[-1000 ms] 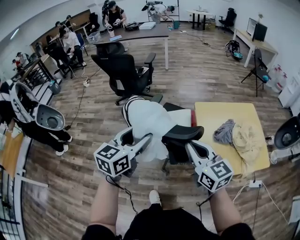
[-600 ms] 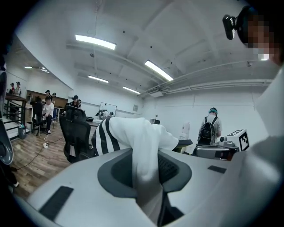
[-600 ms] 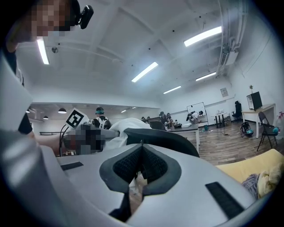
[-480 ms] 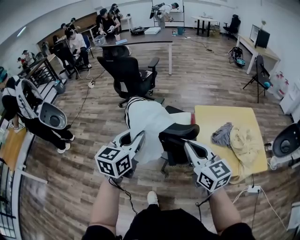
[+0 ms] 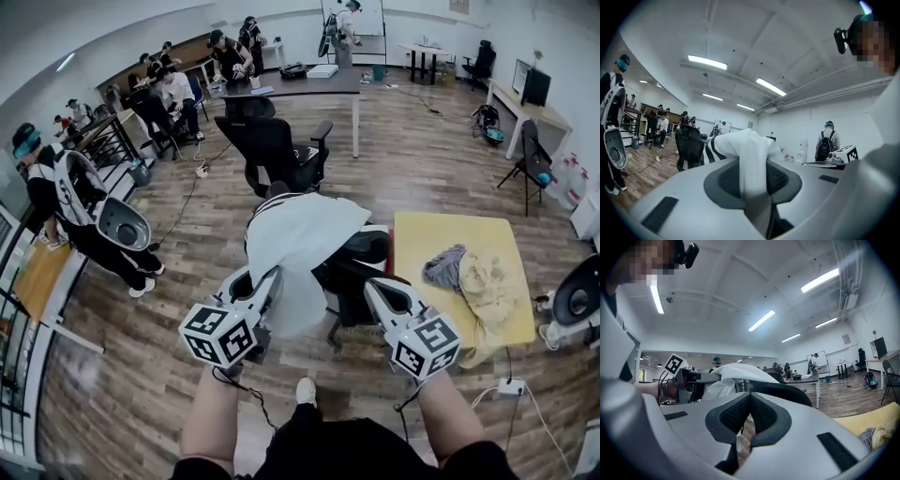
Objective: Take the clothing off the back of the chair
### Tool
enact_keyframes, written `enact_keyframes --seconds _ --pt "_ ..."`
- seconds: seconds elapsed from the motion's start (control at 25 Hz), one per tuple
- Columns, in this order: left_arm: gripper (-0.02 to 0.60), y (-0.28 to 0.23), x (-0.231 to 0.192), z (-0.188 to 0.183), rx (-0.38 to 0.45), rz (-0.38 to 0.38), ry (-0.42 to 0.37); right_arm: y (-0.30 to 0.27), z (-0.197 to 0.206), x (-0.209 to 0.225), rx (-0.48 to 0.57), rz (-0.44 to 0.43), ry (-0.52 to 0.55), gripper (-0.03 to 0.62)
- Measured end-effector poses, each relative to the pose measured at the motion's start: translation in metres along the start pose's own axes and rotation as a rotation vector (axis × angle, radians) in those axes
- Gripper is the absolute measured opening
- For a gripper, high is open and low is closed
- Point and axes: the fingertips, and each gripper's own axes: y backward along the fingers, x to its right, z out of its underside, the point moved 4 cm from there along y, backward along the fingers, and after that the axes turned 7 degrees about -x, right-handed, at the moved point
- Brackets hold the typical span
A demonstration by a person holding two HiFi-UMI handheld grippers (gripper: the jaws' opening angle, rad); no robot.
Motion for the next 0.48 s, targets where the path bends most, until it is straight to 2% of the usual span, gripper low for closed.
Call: enact_keyframes --seconds 0.24,0.48 --pt "0.099 0.065 0.036 0.016 0.059 -0.103 0.035 0.031 0.003 -0.029 -0.017 -0.084 0.026 0.012" --pt "0.100 0.119 0.057 0.036 0.080 -0.185 0.074 0.050 0.009 -0.058 -0.025 -0.153 0.045 0.012"
